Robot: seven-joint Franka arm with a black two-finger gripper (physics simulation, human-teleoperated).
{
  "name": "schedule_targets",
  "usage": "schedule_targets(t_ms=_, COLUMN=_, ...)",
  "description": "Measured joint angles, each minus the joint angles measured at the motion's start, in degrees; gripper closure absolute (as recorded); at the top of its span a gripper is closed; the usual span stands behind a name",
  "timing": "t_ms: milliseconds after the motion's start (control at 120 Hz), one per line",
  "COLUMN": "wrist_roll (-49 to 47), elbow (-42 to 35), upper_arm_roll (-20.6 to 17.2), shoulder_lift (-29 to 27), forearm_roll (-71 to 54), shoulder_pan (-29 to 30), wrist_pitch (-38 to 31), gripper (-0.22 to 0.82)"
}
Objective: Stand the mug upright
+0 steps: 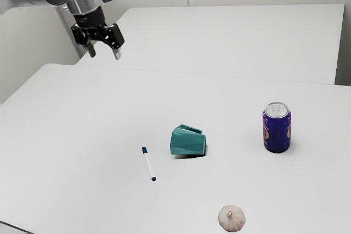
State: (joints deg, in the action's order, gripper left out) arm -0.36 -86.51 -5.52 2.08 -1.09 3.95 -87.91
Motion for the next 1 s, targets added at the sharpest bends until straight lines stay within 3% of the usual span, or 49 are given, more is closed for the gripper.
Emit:
schedule_targets(t_ms=308, wrist_roll=0.0, elbow=-1.3, upper_arm_roll=0.1, shoulder_lift=-1.4, forearm_roll=0.7, shoulder_pan=-0.7, wrist_pitch=1.4, gripper=0.0)
schedule_targets(t_ms=542, wrist_roll=-0.6, elbow=-7.9, upper_arm_roll=0.2, shoulder_lift=-3.2, forearm_roll=7.8, shoulder_pan=0.8, wrist_pitch=1.7, gripper=0.0)
schedule_targets(t_ms=792, wrist_roll=4.2, elbow=-23.0, upper_arm_roll=0.2, shoulder_lift=-3.7, forearm_roll=21.7, shoulder_pan=2.9, wrist_pitch=-10.7, gripper=0.0)
schedule_targets(t_ms=1000, wrist_roll=12.2, elbow=-31.1, upper_arm_roll=0.2, shoulder_lift=-2.6, forearm_roll=32.5, shoulder_pan=3.5, wrist_pitch=-20.4, gripper=0.0)
